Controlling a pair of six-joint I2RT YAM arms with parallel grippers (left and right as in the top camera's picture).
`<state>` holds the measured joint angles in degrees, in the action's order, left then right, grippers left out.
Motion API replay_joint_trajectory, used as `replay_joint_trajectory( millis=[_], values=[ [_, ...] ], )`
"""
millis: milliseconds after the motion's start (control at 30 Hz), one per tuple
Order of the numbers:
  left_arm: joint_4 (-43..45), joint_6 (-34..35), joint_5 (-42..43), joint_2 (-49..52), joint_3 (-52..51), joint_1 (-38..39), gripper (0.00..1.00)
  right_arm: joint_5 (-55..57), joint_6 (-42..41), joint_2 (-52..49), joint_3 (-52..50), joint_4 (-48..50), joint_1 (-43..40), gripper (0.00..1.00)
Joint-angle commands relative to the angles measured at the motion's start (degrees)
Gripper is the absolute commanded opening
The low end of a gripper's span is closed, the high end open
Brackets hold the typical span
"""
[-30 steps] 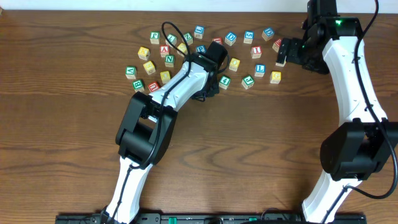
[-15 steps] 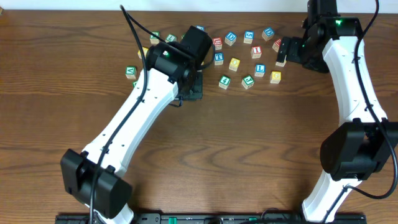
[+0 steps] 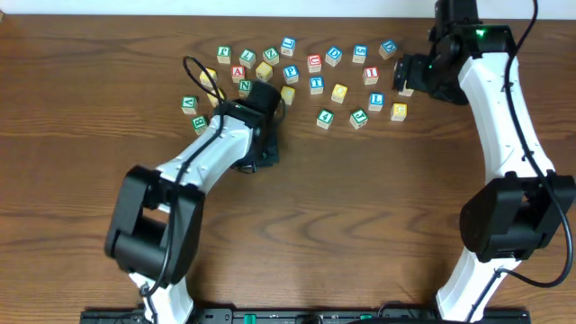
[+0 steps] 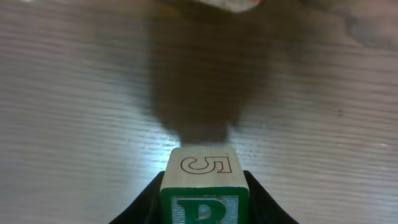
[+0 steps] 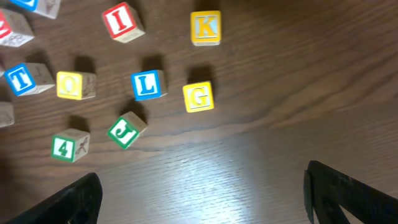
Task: Spell out ROBOT
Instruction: 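Carry the R block toward the table front with the left gripper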
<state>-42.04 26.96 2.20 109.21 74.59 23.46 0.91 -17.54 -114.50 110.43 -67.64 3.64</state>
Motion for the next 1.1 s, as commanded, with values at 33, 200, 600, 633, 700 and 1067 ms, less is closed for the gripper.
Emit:
replay_joint_trajectory(
  millis=[33,200,600,633,700,1067],
  values=[
    [0.9,-2.0,2.0,3.4,-0.3,0.1,0.28,0.5,0.0,-0.1,0.4,0.3,1.3,0.99],
    [2.4,-8.8,3.0,3.5,-0.3,0.1,0.28,0.5,0.0,-0.1,0.4,0.3,1.5,0.99],
    [2.5,-12.0,5.2,4.5,-0.3,0.1,0.28,0.5,0.0,-0.1,0.4,0.5,1.7,0.99],
    [2.5,-11.9,5.2,4.5,-0.3,0.1,0.28,0.5,0.0,-0.1,0.4,0.5,1.7,0.99],
    [2.5,-12.0,5.2,4.5,-0.3,0.1,0.28,0.4,0.0,-0.1,0.4,0.6,1.7,0.99],
    [2.3,-17.3,4.8,4.5,-0.3,0.1,0.28,0.4,0.0,-0.1,0.4,-0.3,1.7,0.99]
  ],
)
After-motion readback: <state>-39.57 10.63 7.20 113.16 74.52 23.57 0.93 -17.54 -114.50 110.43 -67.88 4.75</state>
